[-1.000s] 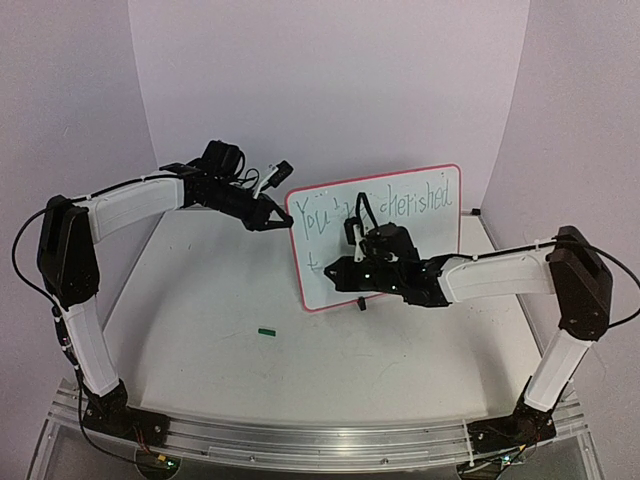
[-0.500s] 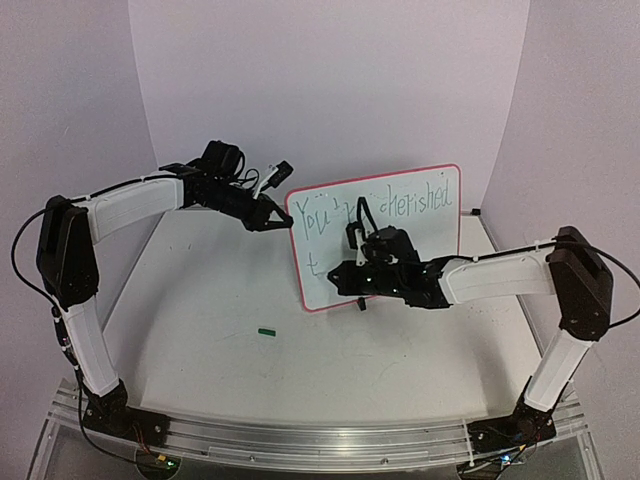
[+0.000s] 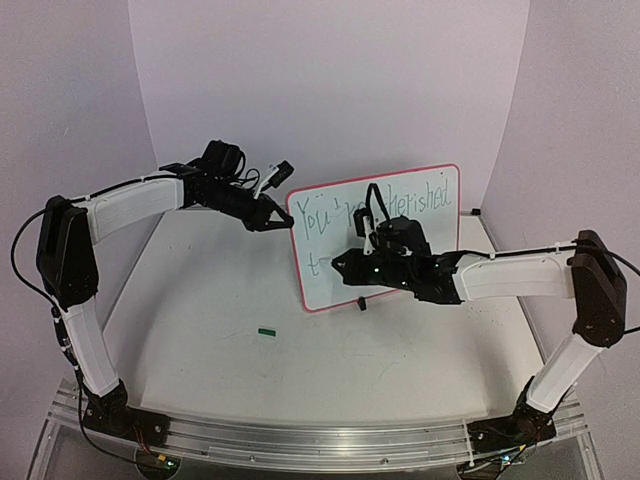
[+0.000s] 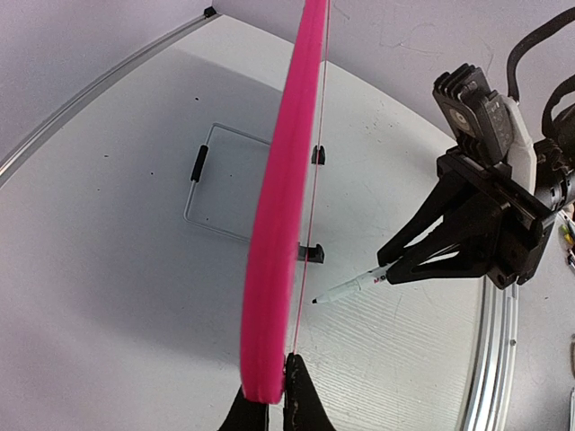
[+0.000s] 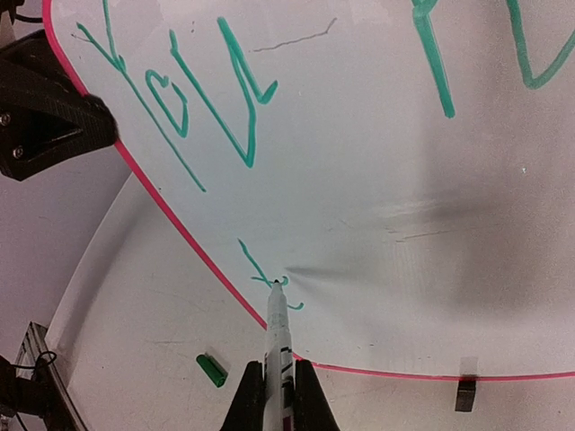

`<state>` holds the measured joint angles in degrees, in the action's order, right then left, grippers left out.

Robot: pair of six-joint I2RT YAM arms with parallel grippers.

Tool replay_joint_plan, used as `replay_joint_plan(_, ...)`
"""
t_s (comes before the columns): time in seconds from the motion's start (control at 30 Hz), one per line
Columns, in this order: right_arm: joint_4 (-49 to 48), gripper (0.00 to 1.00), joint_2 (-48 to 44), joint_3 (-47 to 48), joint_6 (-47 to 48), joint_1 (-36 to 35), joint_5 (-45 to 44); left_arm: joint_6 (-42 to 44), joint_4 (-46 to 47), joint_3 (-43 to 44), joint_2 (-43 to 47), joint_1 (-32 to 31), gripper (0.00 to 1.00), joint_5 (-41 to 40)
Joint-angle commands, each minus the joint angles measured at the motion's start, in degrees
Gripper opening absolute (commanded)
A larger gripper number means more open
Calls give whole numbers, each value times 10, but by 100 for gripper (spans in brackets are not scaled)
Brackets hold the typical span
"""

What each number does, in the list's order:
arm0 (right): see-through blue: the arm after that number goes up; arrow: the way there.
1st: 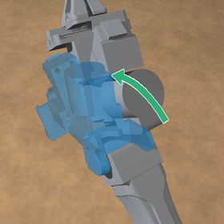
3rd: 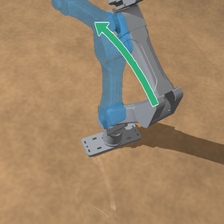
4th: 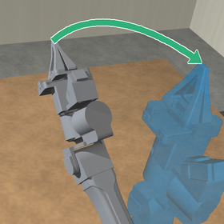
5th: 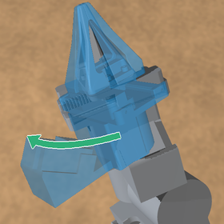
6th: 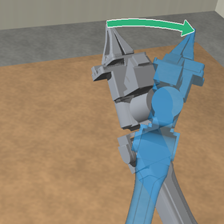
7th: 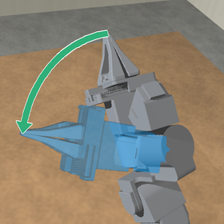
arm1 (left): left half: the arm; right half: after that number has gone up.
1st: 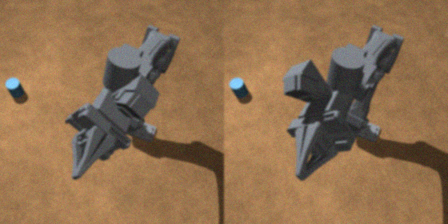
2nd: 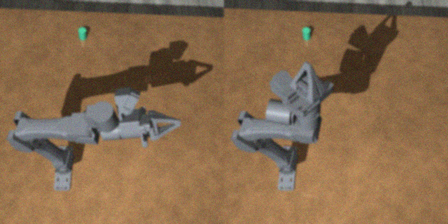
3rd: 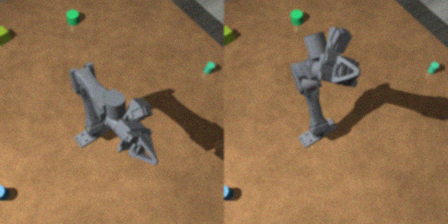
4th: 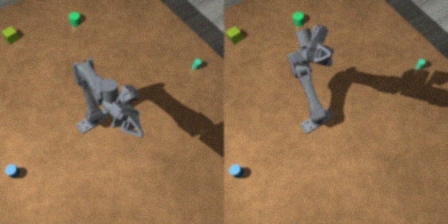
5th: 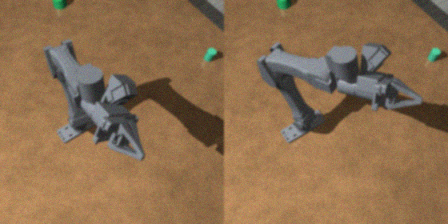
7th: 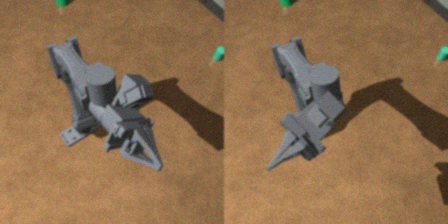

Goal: Write a sentence on the whiteboard

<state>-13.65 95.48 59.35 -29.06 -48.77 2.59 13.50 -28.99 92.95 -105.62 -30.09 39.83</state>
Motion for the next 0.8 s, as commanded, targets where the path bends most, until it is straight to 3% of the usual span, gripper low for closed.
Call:
replay_joint_plan(0.0,-12,0,4,23,8,2,2,16,-20,-5,18,-1,0,-25)
replay_joint_plan(0.77,-14,0,7,19,-10,9,-44,16,-20,-6,18,0,0,-24)
